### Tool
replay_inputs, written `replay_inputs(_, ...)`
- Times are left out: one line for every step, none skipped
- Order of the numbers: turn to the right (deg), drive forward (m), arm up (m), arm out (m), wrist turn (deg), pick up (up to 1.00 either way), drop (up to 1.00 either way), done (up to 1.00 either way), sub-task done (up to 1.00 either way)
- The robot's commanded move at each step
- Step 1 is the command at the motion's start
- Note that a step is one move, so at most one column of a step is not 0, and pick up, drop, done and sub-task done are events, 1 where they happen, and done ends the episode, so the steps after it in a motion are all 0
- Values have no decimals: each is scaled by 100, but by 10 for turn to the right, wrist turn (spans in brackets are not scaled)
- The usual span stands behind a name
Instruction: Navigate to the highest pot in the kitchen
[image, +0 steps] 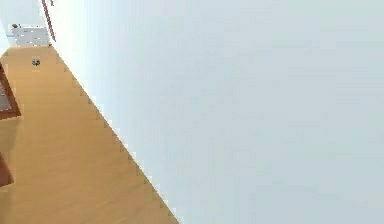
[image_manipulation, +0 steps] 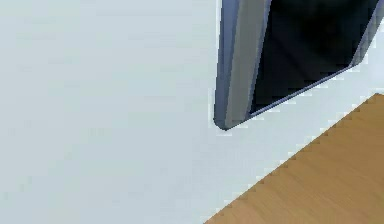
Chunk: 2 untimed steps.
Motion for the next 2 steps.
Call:
replay_inputs(0, 35, 0, 0, 0, 0, 0, 0, 0)
replay_inputs(-270, 0, 0, 0, 0, 0, 0, 0, 0)
